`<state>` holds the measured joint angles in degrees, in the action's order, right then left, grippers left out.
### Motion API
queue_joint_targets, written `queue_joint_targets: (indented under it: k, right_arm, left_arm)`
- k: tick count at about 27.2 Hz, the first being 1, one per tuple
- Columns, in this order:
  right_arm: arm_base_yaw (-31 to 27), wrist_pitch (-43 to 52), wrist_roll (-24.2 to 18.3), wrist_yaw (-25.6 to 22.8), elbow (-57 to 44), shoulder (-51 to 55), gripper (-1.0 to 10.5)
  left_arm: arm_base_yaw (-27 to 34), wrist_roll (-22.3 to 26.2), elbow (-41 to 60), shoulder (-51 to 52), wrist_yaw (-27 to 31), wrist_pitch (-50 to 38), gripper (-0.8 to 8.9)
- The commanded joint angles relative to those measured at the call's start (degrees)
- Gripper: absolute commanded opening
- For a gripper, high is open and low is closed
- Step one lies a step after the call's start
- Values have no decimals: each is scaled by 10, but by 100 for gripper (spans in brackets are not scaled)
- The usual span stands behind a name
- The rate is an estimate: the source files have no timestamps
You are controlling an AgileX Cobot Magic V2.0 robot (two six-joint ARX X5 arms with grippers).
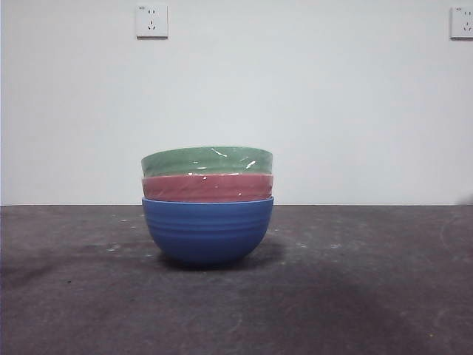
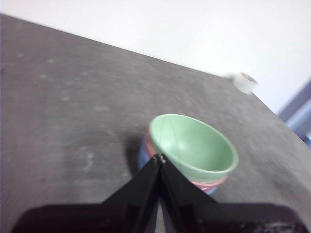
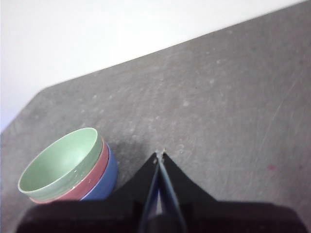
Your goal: Pick up the green bowl on the top,put the green bowl on the left,pick up the red bowl in the middle,put the red bowl on the right
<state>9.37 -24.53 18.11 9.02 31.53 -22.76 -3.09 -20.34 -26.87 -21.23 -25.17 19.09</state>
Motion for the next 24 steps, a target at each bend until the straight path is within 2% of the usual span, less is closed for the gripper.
queue_joint_targets:
  k: [1,7,13,16,18,19,20,24]
  right_arm:
    - [1,-22,-71,1,56,-43,-2]
    - [1,-103,-182,3,171,-139,-1]
    - [1,-208,-270,99,259,-223,1]
    - [1,-227,-282,106,272,-244,34]
    - [1,-227,-282,106,272,-250,175]
    - [1,-227,-281,106,272,-253,268]
    - [1,-226,-280,106,272,-255,312]
    - [4,-218,-273,107,272,-265,317]
  left_arm:
    - [1,63,-46,-49,-38,15,-7]
    - [0,159,-142,-150,-118,80,-6]
    - [-15,233,-225,-236,-160,195,-3]
    - [-28,251,-250,-258,-157,229,24]
    - [-38,251,-257,-267,-153,229,179]
    - [-45,250,-259,-268,-153,225,296]
    - [-52,250,-259,-268,-150,216,328]
    - [-98,249,-273,-309,-141,184,328]
